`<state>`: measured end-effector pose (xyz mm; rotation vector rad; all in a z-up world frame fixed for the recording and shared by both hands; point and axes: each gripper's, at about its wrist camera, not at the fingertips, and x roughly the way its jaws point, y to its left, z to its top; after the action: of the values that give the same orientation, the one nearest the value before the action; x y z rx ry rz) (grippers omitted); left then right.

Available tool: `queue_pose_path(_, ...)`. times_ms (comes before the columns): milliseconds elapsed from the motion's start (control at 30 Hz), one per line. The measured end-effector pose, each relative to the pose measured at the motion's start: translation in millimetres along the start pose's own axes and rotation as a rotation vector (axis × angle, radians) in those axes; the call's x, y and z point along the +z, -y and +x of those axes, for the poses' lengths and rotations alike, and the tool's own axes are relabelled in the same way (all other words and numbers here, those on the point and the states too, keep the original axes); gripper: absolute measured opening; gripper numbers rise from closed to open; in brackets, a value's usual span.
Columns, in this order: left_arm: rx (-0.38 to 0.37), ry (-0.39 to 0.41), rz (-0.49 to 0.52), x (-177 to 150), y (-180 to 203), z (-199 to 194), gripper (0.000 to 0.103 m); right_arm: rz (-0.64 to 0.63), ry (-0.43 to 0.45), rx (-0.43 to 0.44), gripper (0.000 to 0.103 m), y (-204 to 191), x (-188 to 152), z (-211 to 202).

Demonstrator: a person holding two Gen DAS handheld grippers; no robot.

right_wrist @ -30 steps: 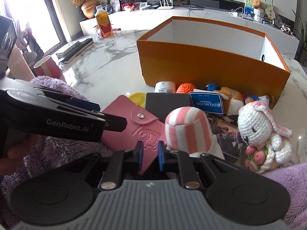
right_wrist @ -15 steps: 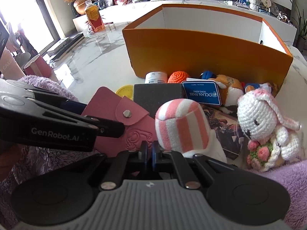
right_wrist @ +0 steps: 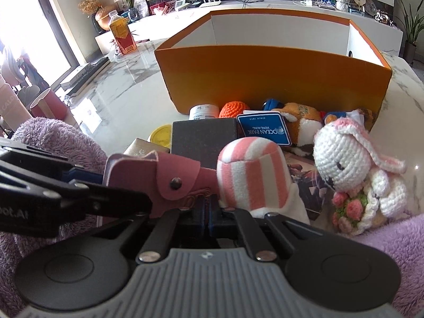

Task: Organize objects
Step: 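Grasp the pink wallet with the left tool while the right tool approaches the black box, then lift the pink wallet with the left tool while the right tool grasps the black box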

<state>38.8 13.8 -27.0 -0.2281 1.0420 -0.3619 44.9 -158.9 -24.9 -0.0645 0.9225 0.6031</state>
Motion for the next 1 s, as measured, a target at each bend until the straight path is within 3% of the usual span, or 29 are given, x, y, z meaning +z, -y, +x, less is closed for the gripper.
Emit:
queue_pose_path(233, 0.037, 0.075, 0.016, 0, 4, -21, 0.02, -0.002, 0.015, 0.01, 0.006, -1, 3, -7)
queue_pose_path(467, 0.157, 0.225, -0.013, 11, -7, -62, 0.02, -0.064, 0.063, 0.033, 0.036, -15, 27, -14)
queue_pose_path(600, 0.204, 0.249, -0.043, 14, -16, -65, 0.02, -0.199, 0.033, -0.011, 0.048, -35, 39, 1)
queue_pose_path(700, 0.206, 0.242, -0.047, 13, -19, -63, 0.02, -0.364, 0.008, -0.062, 0.064, -52, 38, 14)
queue_pose_path(833, 0.209, 0.242, -0.061, 11, -26, -60, 0.02, -0.583, -0.025, -0.132, 0.068, -66, 29, 33)
queue_pose_path(1000, 0.212, 0.255, -0.087, 12, -34, -60, 0.02, -0.683, -0.081, -0.144, 0.07, -67, 28, 53)
